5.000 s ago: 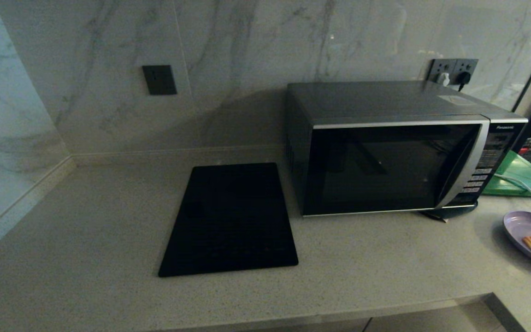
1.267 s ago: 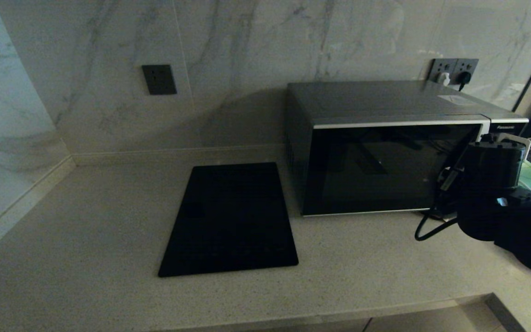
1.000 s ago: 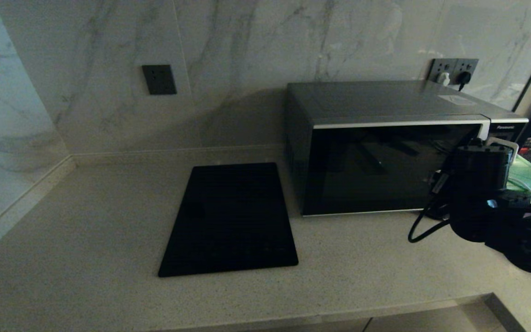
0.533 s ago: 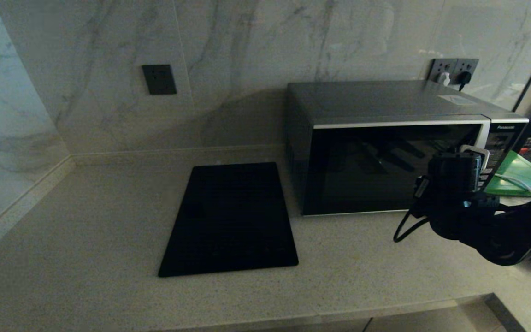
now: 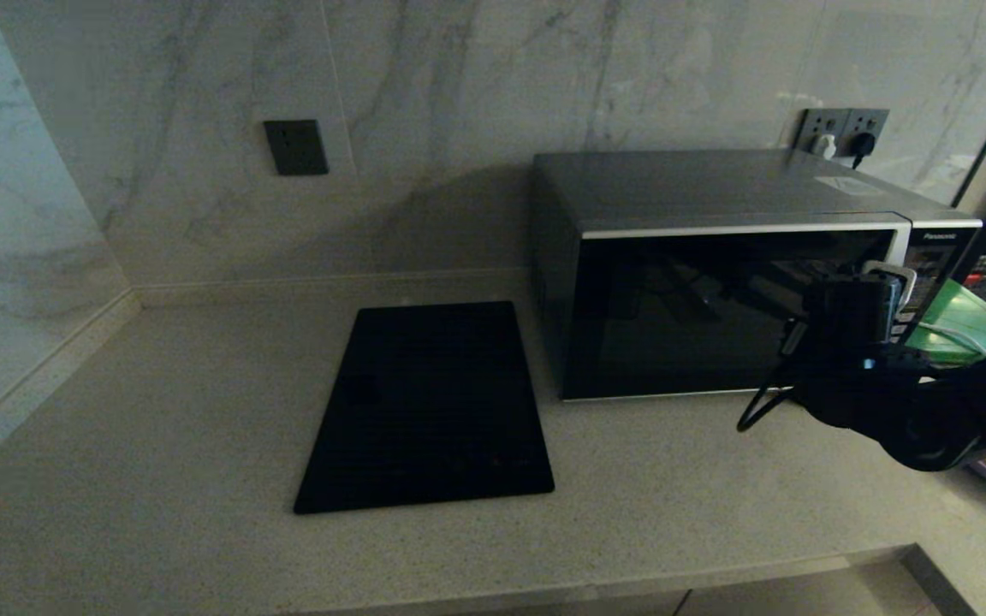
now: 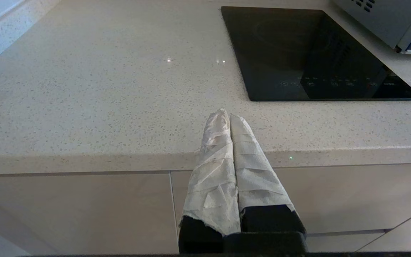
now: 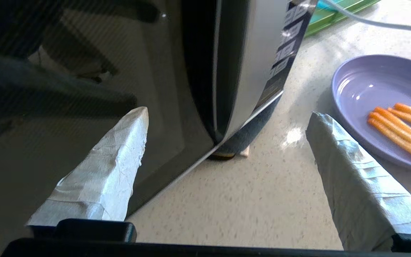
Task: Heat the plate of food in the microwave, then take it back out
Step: Open the microwave oven
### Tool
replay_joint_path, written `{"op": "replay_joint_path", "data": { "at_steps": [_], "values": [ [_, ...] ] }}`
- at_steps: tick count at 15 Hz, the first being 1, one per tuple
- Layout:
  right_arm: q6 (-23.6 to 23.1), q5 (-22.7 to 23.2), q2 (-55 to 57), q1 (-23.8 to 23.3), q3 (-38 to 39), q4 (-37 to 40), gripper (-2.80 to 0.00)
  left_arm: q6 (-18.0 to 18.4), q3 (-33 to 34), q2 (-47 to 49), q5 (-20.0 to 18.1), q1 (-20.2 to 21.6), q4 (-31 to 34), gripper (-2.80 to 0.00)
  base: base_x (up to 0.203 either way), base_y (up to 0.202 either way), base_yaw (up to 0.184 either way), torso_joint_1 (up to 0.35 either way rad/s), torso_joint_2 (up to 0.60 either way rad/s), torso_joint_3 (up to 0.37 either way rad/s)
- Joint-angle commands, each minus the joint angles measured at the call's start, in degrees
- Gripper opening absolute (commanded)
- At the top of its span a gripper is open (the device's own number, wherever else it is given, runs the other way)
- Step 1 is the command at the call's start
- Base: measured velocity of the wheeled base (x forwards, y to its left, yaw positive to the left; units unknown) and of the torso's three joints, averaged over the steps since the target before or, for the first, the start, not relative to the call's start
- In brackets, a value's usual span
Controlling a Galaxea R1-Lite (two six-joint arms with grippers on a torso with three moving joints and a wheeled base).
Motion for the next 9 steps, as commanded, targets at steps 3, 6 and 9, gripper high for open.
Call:
{"op": "replay_joint_path", "data": {
  "at_steps": [3, 6, 9],
  "values": [
    [-1.15, -0.34, 0.65, -1.38, -2.14, -0.24, 0.00, -0.06, 0.00, 0.09, 0.03, 0.00, -0.02, -2.80, 0.000, 0.000, 0.000, 0.000, 0.00, 0.000],
    [-1.63, -0.36, 1.63, -2.15, -3.26, -0.31, 0.00, -0.06, 0.00, 0.08, 0.03, 0.00, -0.02, -2.80, 0.000, 0.000, 0.000, 0.000, 0.00, 0.000],
    [-1.90, -0.36, 2.38, -2.44, -3.59, -0.31, 0.00, -0.06, 0.00, 0.09, 0.03, 0.00, -0.02, -2.80, 0.000, 0.000, 0.000, 0.000, 0.00, 0.000]
  ]
}}
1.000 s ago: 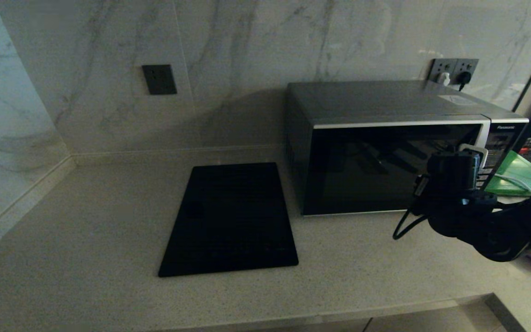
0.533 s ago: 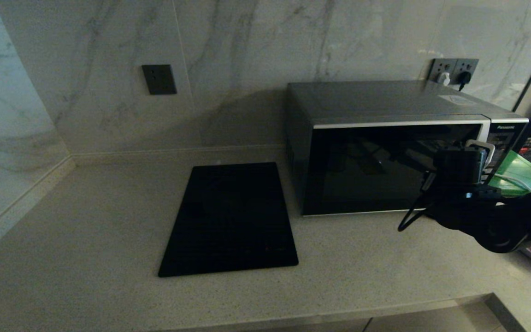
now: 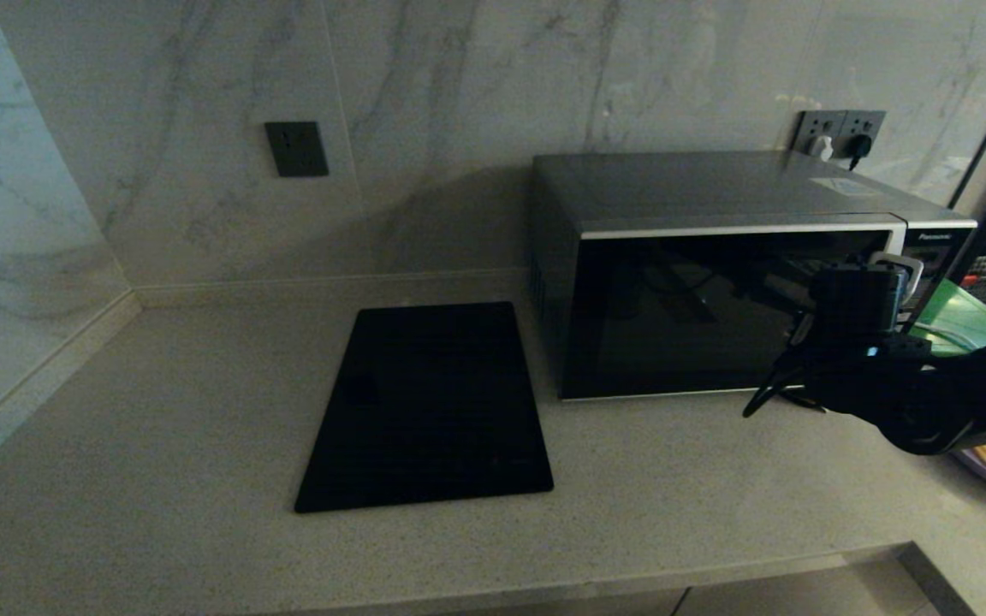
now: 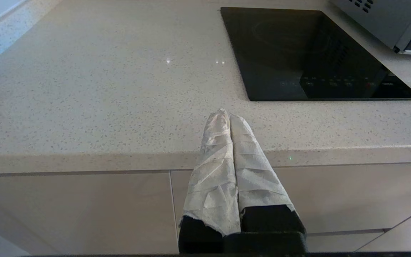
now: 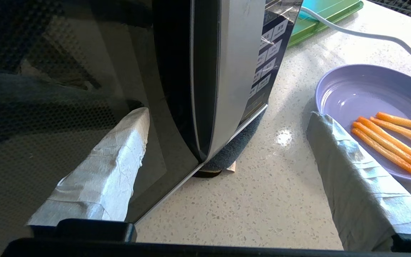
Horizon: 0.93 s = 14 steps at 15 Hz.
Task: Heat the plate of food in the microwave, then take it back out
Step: Open the microwave oven
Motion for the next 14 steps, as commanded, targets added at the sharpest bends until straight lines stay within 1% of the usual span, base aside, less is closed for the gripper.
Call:
{"op": "replay_joint_path", "data": {
  "at_steps": [1, 12, 13, 14],
  "values": [
    [-0.27, -0.11, 0.97, -0.44, -0.64, -0.46, 0.00, -0.04, 0.00, 0.00, 0.03, 0.02, -0.02, -2.80, 0.000, 0.000, 0.000, 0.000, 0.00, 0.000],
    [-0.45, -0.02, 3.21, -1.44, -2.72, -0.64, 0.00, -0.04, 0.00, 0.07, 0.03, 0.02, -0.02, -2.80, 0.000, 0.000, 0.000, 0.000, 0.00, 0.000],
    [-0.54, 0.03, 3.26, -1.44, -2.63, -0.64, -2.80, -0.04, 0.00, 0.09, 0.03, 0.02, -0.02, -2.80, 0.000, 0.000, 0.000, 0.000, 0.00, 0.000],
    [-0.45, 0.16, 3.39, -1.44, -2.37, -0.64, -2.80, -0.04, 0.00, 0.00, 0.03, 0.02, -0.02, -2.80, 0.000, 0.000, 0.000, 0.000, 0.00, 0.000]
  ]
}}
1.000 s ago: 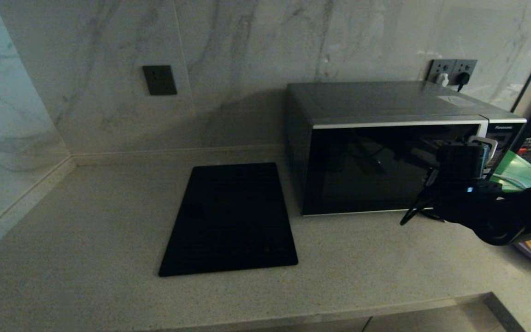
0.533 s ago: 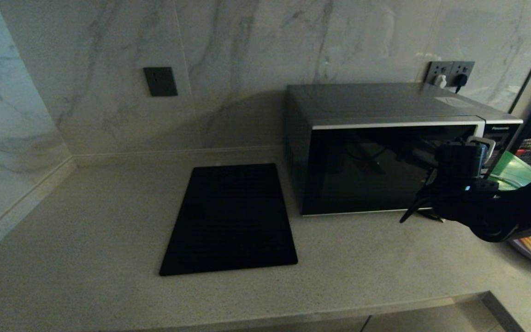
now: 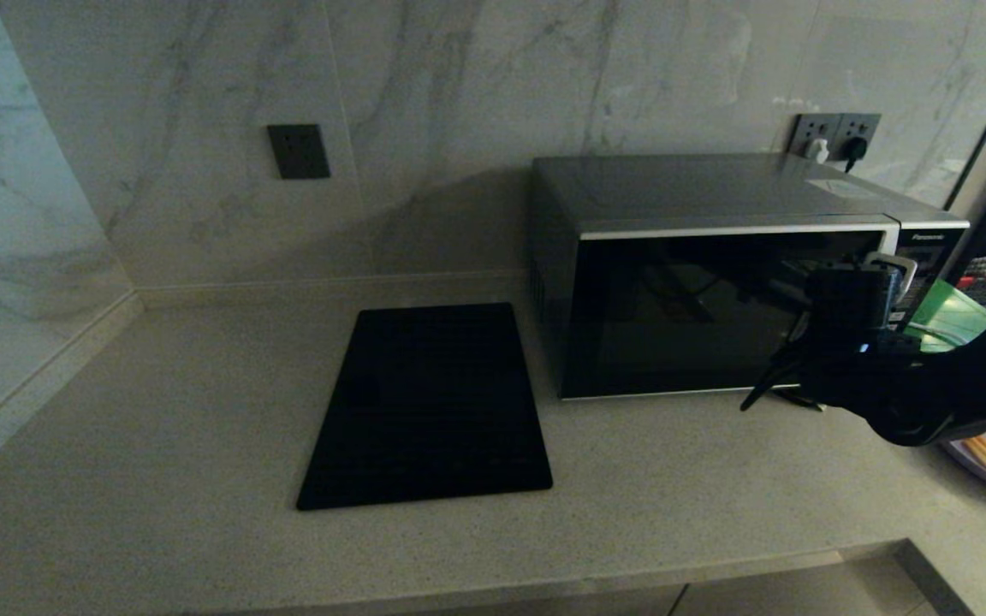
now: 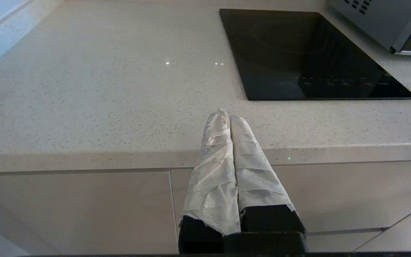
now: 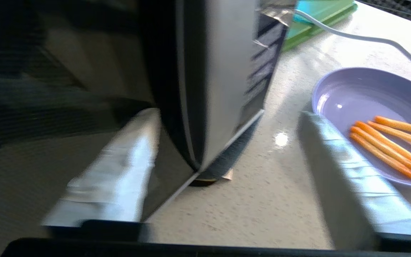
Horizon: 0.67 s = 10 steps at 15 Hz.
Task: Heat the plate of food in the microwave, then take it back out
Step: Open the microwave oven
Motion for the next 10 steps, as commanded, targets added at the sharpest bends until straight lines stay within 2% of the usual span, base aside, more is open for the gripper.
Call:
{"op": "replay_joint_path", "data": {
  "at_steps": [1, 10],
  "values": [
    [0.08, -0.28, 0.41, 0.09, 0.46, 0.12, -2.80, -0.02, 0.00, 0.00, 0.03, 0.00, 0.05, -2.80, 0.000, 0.000, 0.000, 0.000, 0.00, 0.000],
    [-0.01, -0.71, 2.25, 0.44, 0.11, 0.03, -2.80, -0.02, 0.00, 0.07, 0.03, 0.00, -0.04, -2.80, 0.000, 0.000, 0.000, 0.000, 0.00, 0.000]
  ]
}}
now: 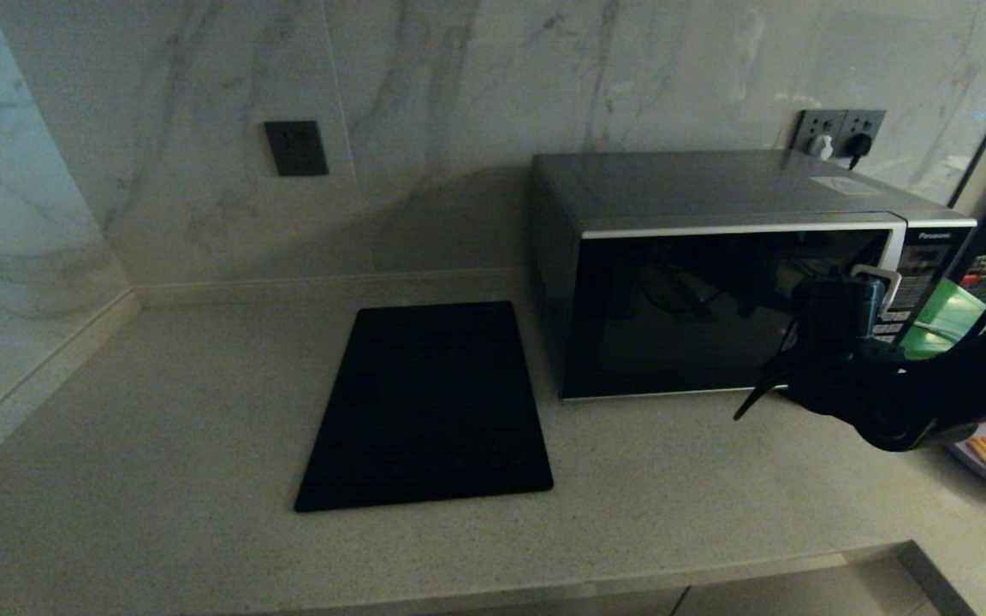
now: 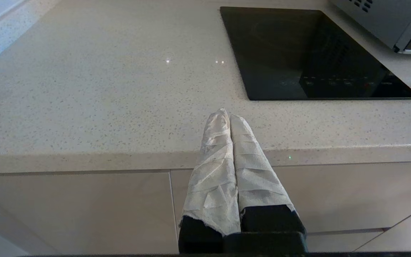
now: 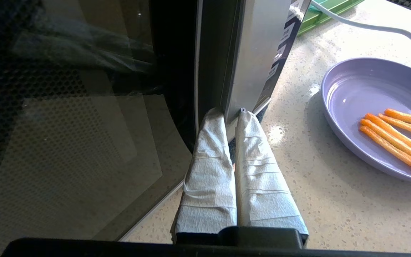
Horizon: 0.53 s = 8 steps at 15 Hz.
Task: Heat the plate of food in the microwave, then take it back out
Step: Open the microwave oven
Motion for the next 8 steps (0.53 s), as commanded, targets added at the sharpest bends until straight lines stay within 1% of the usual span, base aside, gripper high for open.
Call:
{"op": "replay_joint_path", "data": {
  "at_steps": [1, 4, 8],
  "values": [
    [0.08, -0.41, 0.26, -0.01, 0.00, -0.22, -2.80, -0.04, 0.00, 0.00, 0.05, 0.00, 0.00, -2.80, 0.000, 0.000, 0.000, 0.000, 0.00, 0.000],
    [0.17, -1.52, 0.25, -0.04, 0.00, -0.30, -2.80, -0.04, 0.00, 0.08, 0.05, 0.00, 0.00, -2.80, 0.000, 0.000, 0.000, 0.000, 0.00, 0.000],
    [0.17, -6.17, 0.26, -0.04, 0.00, -0.30, -2.80, -0.04, 0.00, 0.09, 0.05, 0.00, 0.00, -2.80, 0.000, 0.000, 0.000, 0.000, 0.00, 0.000]
  ]
}}
